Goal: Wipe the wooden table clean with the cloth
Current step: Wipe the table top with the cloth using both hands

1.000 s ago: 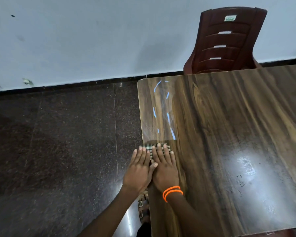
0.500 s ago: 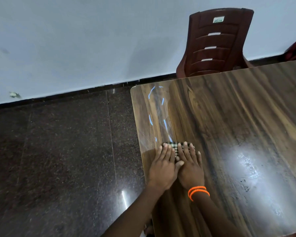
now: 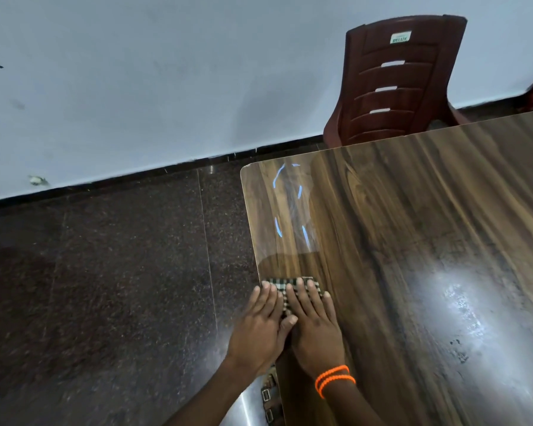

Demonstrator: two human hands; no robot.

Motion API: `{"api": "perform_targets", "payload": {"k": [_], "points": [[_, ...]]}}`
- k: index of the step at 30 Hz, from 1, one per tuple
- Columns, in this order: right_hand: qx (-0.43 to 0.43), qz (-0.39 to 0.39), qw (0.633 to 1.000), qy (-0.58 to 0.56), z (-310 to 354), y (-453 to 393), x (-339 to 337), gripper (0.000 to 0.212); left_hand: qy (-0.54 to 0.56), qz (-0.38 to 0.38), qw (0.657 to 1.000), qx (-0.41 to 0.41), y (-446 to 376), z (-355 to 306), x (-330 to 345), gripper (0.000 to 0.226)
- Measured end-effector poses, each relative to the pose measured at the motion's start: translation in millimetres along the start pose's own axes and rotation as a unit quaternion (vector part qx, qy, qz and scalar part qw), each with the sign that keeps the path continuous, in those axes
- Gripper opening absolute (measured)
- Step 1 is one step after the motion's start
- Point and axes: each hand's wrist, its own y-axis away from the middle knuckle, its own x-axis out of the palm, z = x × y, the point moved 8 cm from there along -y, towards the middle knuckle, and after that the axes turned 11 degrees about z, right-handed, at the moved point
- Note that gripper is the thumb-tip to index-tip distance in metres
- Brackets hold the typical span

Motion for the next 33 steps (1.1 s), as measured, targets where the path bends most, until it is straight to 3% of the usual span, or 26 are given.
{"api": "perform_targets", "payload": {"k": [5, 12, 18, 22, 28, 33], "points": [[0.057, -0.024, 0.998, -0.01, -55.4, -1.1, -20.1, 0.067, -0.012, 0.016, 0.999, 0.047, -42.1, -38.1, -5.0, 0.071], [0.095, -0.026, 0.995, -0.027, -74.5, -94.7, -44.3, 0.063, 0.001, 0.011, 1.0, 0.002, -124.8, -13.3, -40.9, 0.086], [0.028, -0.021, 0.999, -0.004, -3.6, -121.2, -27.1, 0.061, 0.04, -0.029, 0.998, -0.041, -96.6, 52.4, -38.8, 0.076], [0.009, -0.016, 1.0, -0.005, 18.6, -84.4, -11.8, 0.06, 0.055, -0.019, 0.998, -0.009, -49.8, 58.0, -21.7, 0.075], [0.044, -0.015, 0.999, -0.01, -21.3, -38.5, -12.5, 0.067, 0.035, 0.038, 0.998, 0.021, -53.0, 9.4, -10.3, 0.076], [0.082, -0.025, 0.996, 0.0, -60.4, -80.1, -38.3, 0.066, 0.025, 0.033, 0.998, 0.047, -108.1, -1.8, -31.4, 0.078]]}}
